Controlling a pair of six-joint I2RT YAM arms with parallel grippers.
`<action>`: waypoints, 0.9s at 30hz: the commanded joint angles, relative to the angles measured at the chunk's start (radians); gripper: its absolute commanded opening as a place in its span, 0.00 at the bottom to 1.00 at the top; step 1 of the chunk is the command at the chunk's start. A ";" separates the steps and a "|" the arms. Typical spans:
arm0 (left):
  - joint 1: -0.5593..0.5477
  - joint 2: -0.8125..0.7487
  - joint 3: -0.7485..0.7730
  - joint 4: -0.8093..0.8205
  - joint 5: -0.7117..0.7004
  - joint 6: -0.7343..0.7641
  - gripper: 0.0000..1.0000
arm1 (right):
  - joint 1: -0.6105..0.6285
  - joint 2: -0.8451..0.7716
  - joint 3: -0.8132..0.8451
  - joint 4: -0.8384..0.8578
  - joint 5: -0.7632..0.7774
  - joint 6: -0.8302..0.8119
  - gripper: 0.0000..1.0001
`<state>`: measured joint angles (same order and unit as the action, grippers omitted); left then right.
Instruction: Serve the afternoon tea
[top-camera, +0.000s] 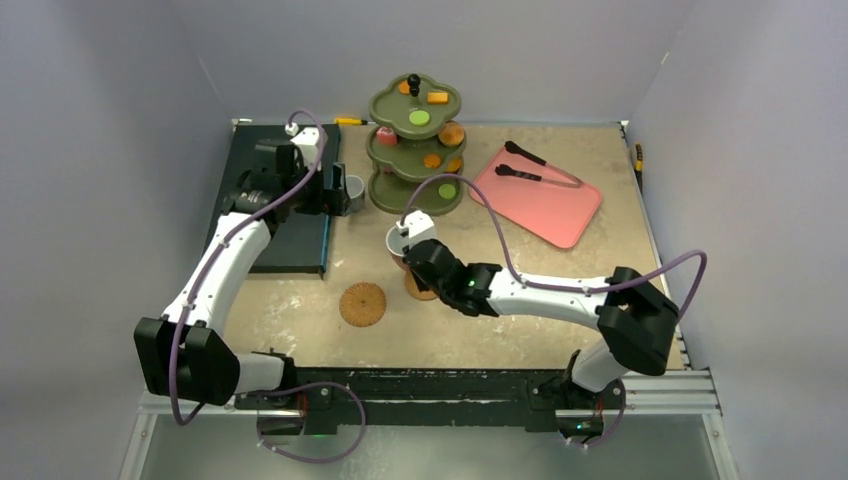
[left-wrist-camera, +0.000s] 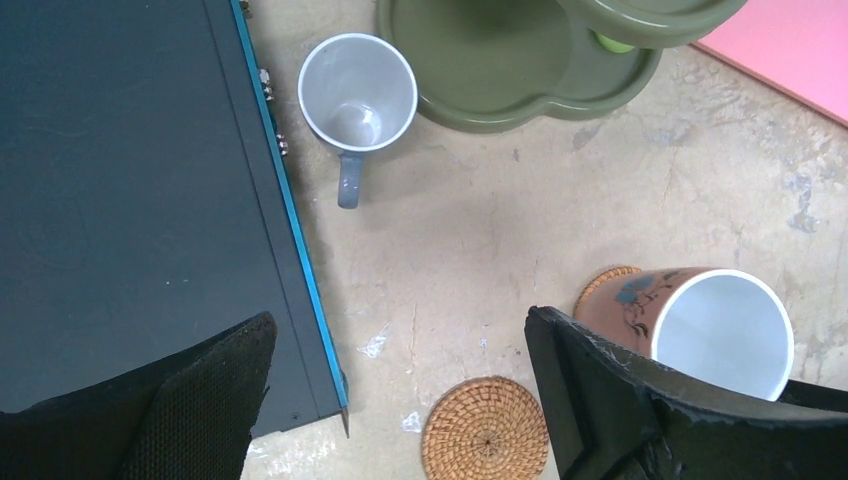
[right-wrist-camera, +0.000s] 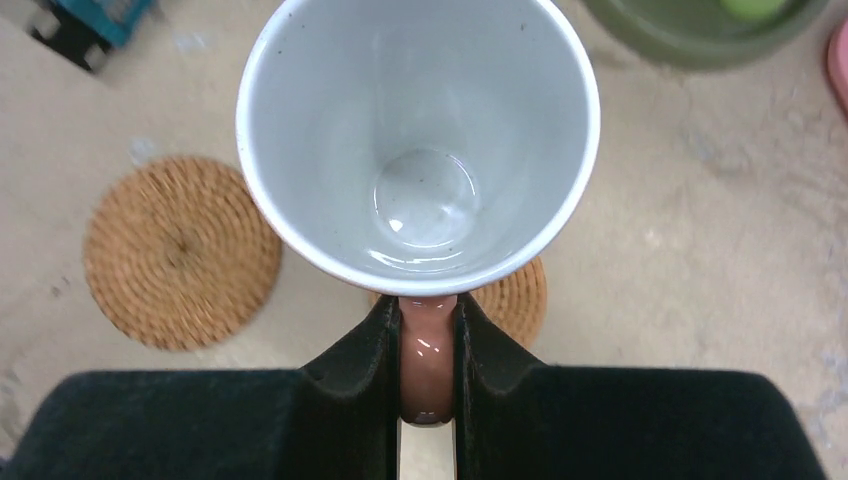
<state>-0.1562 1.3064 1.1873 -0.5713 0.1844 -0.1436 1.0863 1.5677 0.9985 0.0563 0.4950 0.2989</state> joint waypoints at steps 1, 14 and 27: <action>0.010 0.014 0.042 0.004 0.023 0.028 0.95 | -0.003 -0.091 -0.077 0.017 -0.014 0.055 0.00; 0.014 0.022 0.042 -0.009 0.010 0.059 0.96 | -0.004 -0.120 -0.144 0.019 0.003 0.066 0.00; 0.014 0.104 0.053 0.075 -0.025 0.116 0.95 | -0.004 -0.146 -0.253 0.094 0.036 0.109 0.50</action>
<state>-0.1505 1.3697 1.1877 -0.5713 0.1741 -0.0765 1.0859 1.4727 0.7643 0.0937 0.4831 0.3870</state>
